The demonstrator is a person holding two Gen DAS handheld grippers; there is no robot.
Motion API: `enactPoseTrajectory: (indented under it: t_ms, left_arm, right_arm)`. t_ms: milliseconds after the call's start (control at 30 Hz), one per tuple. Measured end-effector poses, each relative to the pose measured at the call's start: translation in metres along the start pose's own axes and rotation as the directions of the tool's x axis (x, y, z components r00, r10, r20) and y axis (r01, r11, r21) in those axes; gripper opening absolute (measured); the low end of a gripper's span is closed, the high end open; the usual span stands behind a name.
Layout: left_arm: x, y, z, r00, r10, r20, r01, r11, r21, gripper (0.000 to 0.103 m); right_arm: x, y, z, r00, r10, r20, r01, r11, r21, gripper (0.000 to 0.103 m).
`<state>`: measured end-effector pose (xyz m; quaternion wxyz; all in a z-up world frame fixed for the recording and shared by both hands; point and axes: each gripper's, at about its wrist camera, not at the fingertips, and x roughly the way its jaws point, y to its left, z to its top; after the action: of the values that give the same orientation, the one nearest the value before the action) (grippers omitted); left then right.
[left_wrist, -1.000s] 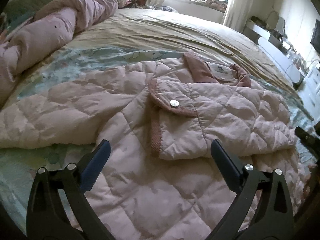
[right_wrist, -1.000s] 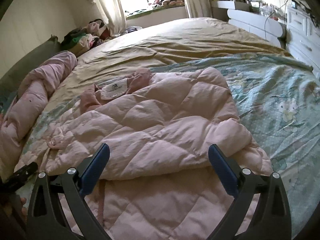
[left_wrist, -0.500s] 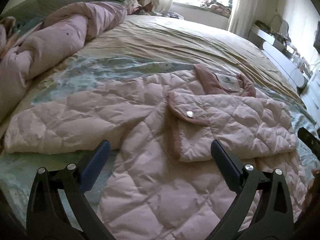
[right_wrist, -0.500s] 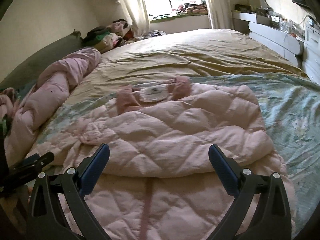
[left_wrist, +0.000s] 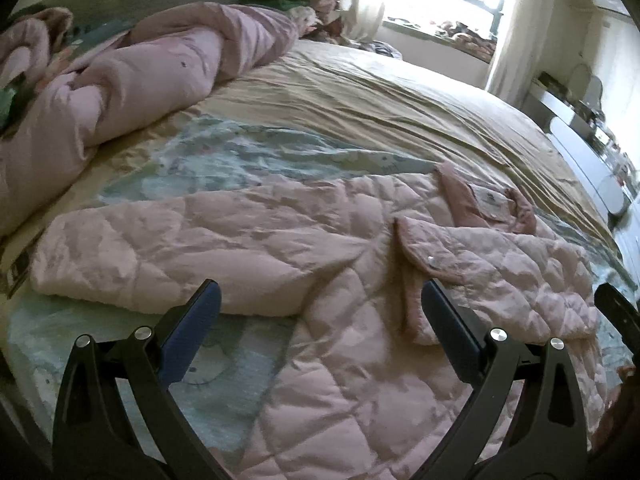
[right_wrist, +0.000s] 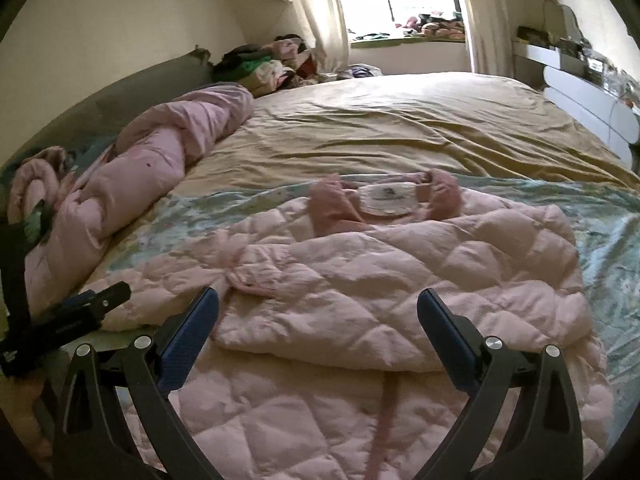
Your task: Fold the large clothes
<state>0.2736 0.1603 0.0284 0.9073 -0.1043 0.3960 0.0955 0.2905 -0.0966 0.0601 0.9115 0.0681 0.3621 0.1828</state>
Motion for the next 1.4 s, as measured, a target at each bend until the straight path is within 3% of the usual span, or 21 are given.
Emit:
enactPoseTrajectory:
  t_ms: [233, 400, 700, 933, 1200, 1400]
  left_arm:
    - [-0.003, 0.02, 0.005, 1.0, 0.016, 0.009, -0.016, 0.999, -0.051, 0.094]
    - [-0.008, 0.035, 0.01, 0.988, 0.149, 0.05, -0.147, 0.989, -0.031, 0.094]
    - [-0.011, 0.083, 0.014, 0.989, 0.145, 0.026, -0.138, 0.975, -0.173, 0.094]
    - [-0.007, 0.109, 0.014, 0.983, 0.181, 0.006, -0.175, 0.957, -0.234, 0.094]
    - [0.001, 0.153, 0.009, 0.974, 0.223, -0.042, -0.224, 0.915, -0.337, 0.094]
    - [0.005, 0.193, 0.001, 0.969, 0.234, -0.077, -0.243, 0.866, -0.437, 0.094]
  right_arm:
    - [0.003, 0.035, 0.008, 1.0, 0.014, 0.023, -0.012, 0.997, -0.079, 0.099]
    - [0.01, 0.064, 0.015, 0.998, 0.058, 0.022, -0.054, 0.99, -0.128, 0.099]
    - [0.023, 0.106, 0.022, 0.989, 0.146, -0.011, -0.146, 0.976, -0.162, 0.099]
    - [0.034, 0.138, 0.021, 0.982, 0.184, -0.046, -0.19, 0.962, -0.197, 0.099]
    - [0.053, 0.176, 0.012, 0.974, 0.202, -0.105, -0.223, 0.936, -0.273, 0.099]
    - [0.072, 0.201, 0.003, 0.965, 0.204, -0.164, -0.248, 0.915, -0.319, 0.099]
